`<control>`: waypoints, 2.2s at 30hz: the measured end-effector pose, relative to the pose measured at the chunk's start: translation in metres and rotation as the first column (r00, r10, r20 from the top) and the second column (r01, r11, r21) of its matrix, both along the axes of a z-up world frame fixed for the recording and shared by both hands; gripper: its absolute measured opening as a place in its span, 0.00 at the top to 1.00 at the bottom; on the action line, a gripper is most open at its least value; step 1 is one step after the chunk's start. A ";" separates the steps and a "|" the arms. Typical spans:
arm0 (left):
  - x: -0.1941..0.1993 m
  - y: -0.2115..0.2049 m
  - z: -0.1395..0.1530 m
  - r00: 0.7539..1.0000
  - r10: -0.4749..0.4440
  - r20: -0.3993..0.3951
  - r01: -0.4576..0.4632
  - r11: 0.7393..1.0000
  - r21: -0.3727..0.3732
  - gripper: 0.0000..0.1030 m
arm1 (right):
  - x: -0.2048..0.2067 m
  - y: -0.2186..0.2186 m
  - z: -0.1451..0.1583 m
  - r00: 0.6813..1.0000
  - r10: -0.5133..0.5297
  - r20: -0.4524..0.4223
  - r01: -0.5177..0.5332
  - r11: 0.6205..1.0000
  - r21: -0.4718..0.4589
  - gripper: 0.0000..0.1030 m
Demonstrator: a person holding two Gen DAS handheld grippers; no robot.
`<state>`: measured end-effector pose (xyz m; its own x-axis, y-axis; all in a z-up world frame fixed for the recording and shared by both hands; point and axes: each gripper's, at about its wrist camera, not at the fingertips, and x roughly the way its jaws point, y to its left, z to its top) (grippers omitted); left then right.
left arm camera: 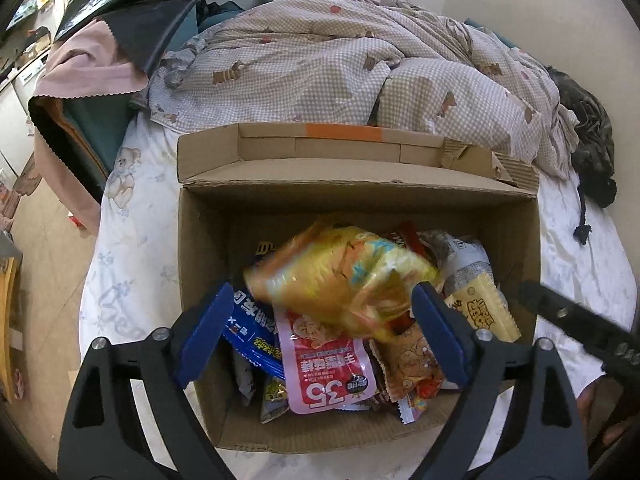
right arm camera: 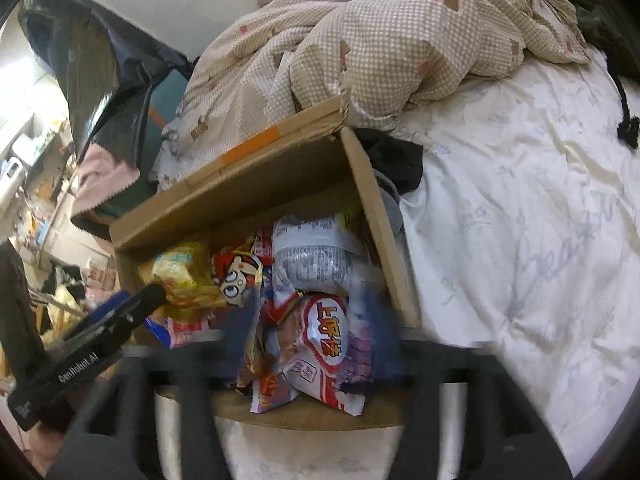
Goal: Organize snacks
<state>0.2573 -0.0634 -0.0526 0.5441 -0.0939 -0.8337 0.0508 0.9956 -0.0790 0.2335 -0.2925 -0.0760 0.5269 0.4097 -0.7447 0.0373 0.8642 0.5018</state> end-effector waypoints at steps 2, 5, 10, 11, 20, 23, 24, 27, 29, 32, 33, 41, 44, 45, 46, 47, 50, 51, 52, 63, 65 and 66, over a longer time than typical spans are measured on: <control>-0.002 0.001 0.002 1.000 0.003 0.009 -0.003 1.000 0.006 0.14 | -0.001 0.000 0.004 1.000 -0.003 0.014 0.003 1.000 -0.007 0.29; -0.005 0.002 0.006 1.000 0.003 0.020 -0.003 1.000 0.000 0.14 | -0.003 0.000 0.010 0.999 -0.001 0.040 0.001 1.000 0.011 0.29; -0.011 0.003 0.016 0.999 0.005 0.047 -0.006 1.000 0.018 0.14 | -0.007 -0.001 0.018 0.998 -0.003 0.061 0.001 1.000 0.031 0.29; -0.014 0.004 0.018 0.999 0.005 0.054 -0.006 1.000 0.023 0.14 | -0.009 -0.002 0.019 0.998 -0.005 0.065 0.003 0.999 0.032 0.29; -0.048 0.020 0.044 0.991 0.036 0.129 -0.042 0.998 0.044 0.03 | -0.035 -0.004 0.043 0.992 -0.016 0.125 0.010 0.999 0.047 0.20; -0.063 0.030 0.054 0.984 0.058 0.166 -0.065 0.997 0.036 0.00 | -0.050 -0.002 0.056 0.985 -0.016 0.172 0.014 1.000 0.014 0.10; -0.071 0.034 0.058 0.982 0.063 0.178 -0.069 0.997 0.027 0.00 | -0.056 -0.001 0.061 0.981 -0.017 0.193 0.017 1.000 -0.001 0.07; -0.088 0.046 0.065 0.975 0.078 0.207 -0.083 0.996 0.015 0.00 | -0.075 0.005 0.075 0.967 0.000 0.254 0.012 0.999 -0.047 0.06; -0.104 0.054 0.071 0.970 0.089 0.226 -0.092 0.996 0.004 0.00 | -0.087 0.009 0.080 0.960 0.009 0.278 0.017 0.996 -0.092 0.05; -0.127 0.063 0.077 0.962 0.103 0.253 -0.108 0.994 0.007 0.00 | -0.109 0.015 0.084 0.953 0.024 0.302 0.012 0.993 -0.117 0.01; -0.135 0.065 0.078 0.959 0.107 0.264 -0.114 0.993 0.012 0.00 | -0.114 0.017 0.085 0.951 0.024 0.308 0.014 0.993 -0.121 0.00; -0.190 0.076 0.075 0.951 0.091 0.296 -0.110 0.993 0.048 0.00 | -0.161 0.032 0.083 0.933 0.032 0.360 0.042 0.980 -0.196 0.00; -0.205 0.079 0.073 0.947 0.098 0.306 -0.112 0.993 0.029 0.00 | -0.176 0.036 0.081 0.929 0.019 0.370 0.064 0.976 -0.210 0.00; -0.209 0.080 0.072 0.945 0.099 0.311 -0.112 0.993 0.024 0.00 | -0.179 0.036 0.081 0.928 0.017 0.373 0.070 0.974 -0.216 0.00; -0.214 0.081 0.071 0.943 0.100 0.316 -0.112 0.993 0.021 0.00 | -0.184 0.038 0.079 0.926 0.014 0.377 0.079 0.970 -0.230 0.00; -0.218 0.082 0.070 0.941 0.102 0.322 -0.115 0.993 0.025 0.00 | -0.189 0.040 0.078 0.925 0.012 0.380 0.086 0.967 -0.239 0.00; -0.228 0.082 0.068 0.934 0.107 0.341 -0.124 0.992 0.029 0.00 | -0.198 0.040 0.073 0.927 0.002 0.375 0.097 0.964 -0.246 0.00; -0.230 0.082 0.066 0.933 0.105 0.343 -0.123 0.992 0.031 0.00 | -0.199 0.040 0.072 0.927 -0.002 0.374 0.101 0.964 -0.246 0.00; -0.232 0.082 0.064 0.933 0.104 0.345 -0.123 0.992 0.035 0.00 | -0.200 0.040 0.071 0.928 -0.006 0.374 0.105 0.963 -0.246 0.00; -0.222 0.077 0.050 0.945 0.097 0.313 -0.110 0.994 0.023 0.00 | -0.191 0.052 0.062 0.929 0.007 0.370 0.110 0.949 -0.294 0.00; -0.222 0.077 0.049 0.946 0.097 0.309 -0.109 0.994 0.023 0.00 | -0.190 0.056 0.061 0.928 0.021 0.372 0.104 0.945 -0.311 0.00; -0.221 0.076 0.049 0.947 0.097 0.307 -0.108 0.994 0.021 0.00 | -0.190 0.058 0.060 0.927 0.025 0.373 0.102 0.943 -0.317 0.00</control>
